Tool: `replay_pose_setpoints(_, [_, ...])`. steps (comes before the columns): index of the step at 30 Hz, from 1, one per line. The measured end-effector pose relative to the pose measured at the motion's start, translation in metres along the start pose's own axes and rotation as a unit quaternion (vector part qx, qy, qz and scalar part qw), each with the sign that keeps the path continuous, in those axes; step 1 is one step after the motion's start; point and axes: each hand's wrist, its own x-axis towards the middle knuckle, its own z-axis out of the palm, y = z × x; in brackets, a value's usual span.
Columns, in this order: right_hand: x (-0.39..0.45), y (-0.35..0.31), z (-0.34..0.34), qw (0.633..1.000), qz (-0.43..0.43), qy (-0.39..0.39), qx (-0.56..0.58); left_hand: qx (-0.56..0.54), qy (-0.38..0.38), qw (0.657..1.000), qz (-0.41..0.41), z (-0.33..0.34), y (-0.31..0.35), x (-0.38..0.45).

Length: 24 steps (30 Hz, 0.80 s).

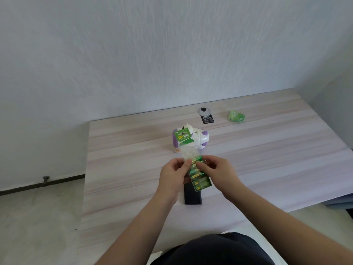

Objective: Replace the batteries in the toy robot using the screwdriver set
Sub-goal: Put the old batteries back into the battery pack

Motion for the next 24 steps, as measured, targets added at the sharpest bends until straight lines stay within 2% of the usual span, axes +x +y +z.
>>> replay_pose_setpoints(6, [-0.004, 0.009, 0.007, 0.99, 0.083, -0.022, 0.114, 0.003, -0.039, 0.999, -0.025, -0.012, 0.001, -0.002])
replay_pose_setpoints(11, [-0.007, 0.01, 0.009, 0.986, 0.104, -0.037, 0.126, -0.017, -0.04, 0.998, -0.037, -0.016, 0.0, -0.006])
replay_pose_setpoints(18, [-0.012, 0.01, 0.005, 0.98, 0.105, -0.047, 0.162, -0.02, -0.048, 0.998, -0.047, -0.018, -0.001, -0.005])
replay_pose_setpoints(24, [-0.015, 0.013, 0.007, 0.985, 0.088, -0.011, 0.149, -0.019, -0.04, 0.998, -0.051, -0.012, -0.001, -0.006])
